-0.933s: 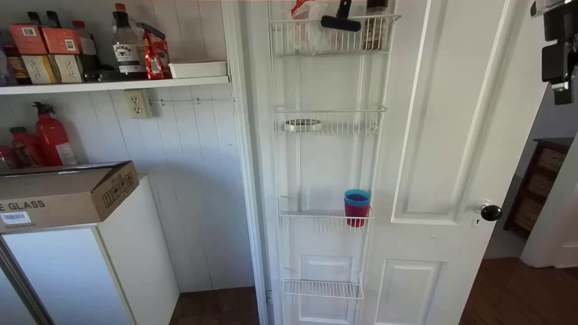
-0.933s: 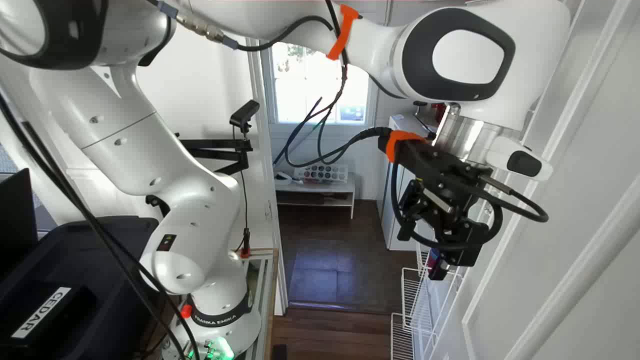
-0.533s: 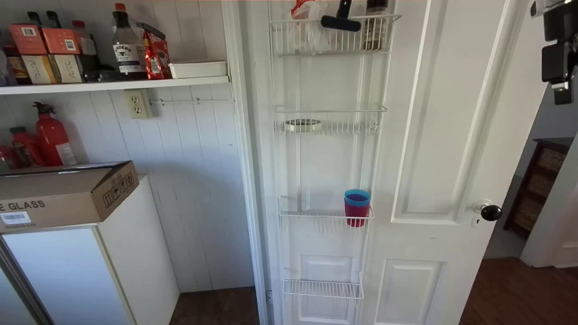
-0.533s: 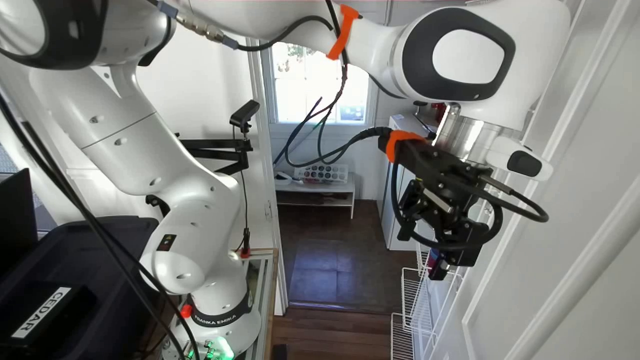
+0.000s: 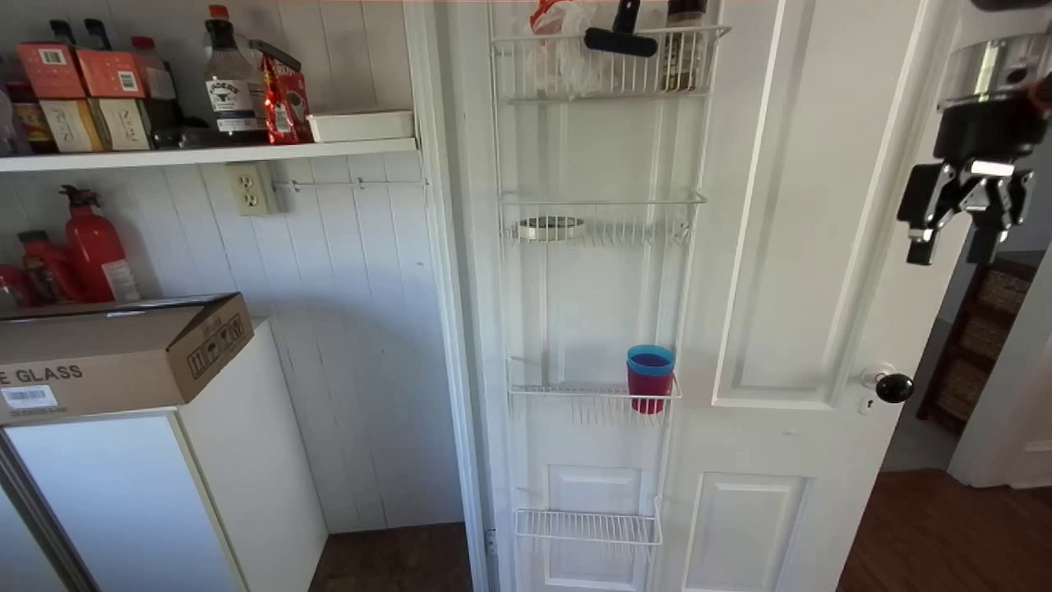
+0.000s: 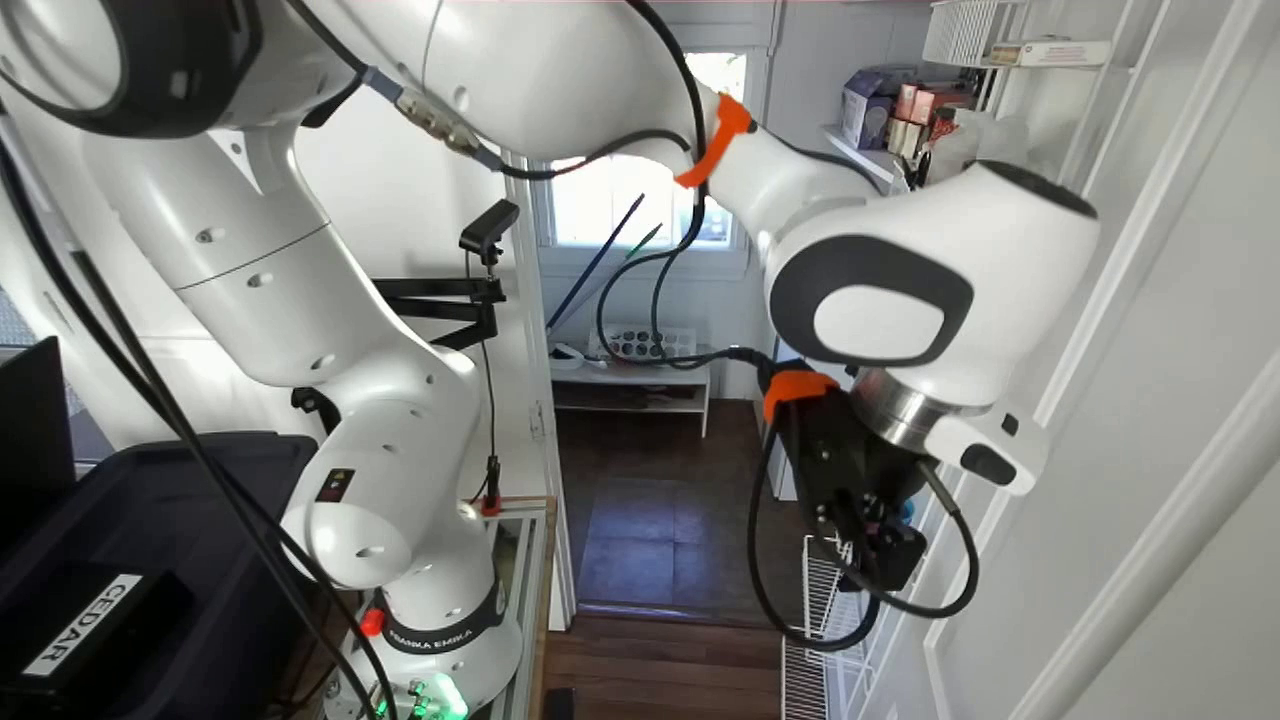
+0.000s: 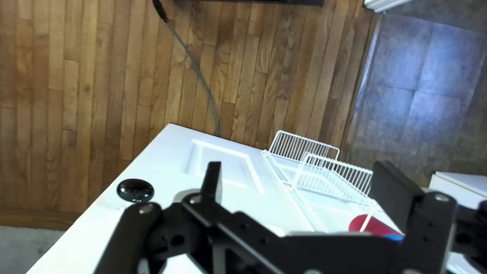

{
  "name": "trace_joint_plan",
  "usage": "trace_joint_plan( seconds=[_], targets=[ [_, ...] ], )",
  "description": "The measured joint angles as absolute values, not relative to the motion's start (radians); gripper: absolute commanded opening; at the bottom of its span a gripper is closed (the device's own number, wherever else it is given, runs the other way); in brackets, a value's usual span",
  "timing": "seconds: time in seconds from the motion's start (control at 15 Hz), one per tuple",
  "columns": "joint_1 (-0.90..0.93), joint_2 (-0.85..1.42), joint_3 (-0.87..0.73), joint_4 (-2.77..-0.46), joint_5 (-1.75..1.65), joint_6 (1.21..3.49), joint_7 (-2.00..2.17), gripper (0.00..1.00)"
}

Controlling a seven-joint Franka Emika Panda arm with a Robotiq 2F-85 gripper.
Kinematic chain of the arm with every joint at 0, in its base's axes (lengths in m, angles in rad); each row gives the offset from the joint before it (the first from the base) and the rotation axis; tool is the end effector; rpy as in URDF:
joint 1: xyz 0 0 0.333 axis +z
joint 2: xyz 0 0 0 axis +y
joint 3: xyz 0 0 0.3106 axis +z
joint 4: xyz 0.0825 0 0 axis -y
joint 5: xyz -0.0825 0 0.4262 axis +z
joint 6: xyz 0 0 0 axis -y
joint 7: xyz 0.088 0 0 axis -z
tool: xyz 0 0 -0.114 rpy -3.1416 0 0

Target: Pick up the blue cup and put it on the second white rack from the top on the door

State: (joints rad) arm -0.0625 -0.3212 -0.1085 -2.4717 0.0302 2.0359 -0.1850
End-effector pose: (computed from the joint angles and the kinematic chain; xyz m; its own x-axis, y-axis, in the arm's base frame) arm 0.4503 -0.0744 0.3653 0.9945 0.0105 -0.1038 0.0022 -0.9968 -0.0798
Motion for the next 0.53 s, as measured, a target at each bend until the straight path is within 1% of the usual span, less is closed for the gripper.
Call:
trace_joint_plan(
  seconds=[0.27,0.53],
  targets=[
    [-0.059,-0.231,-0.122,-2.564,0.246,2.295,-0.187,1.0],
    [-0.014,-0.107,-0.121,-2.574,0.528,2.531,-0.248,1.0]
  ],
)
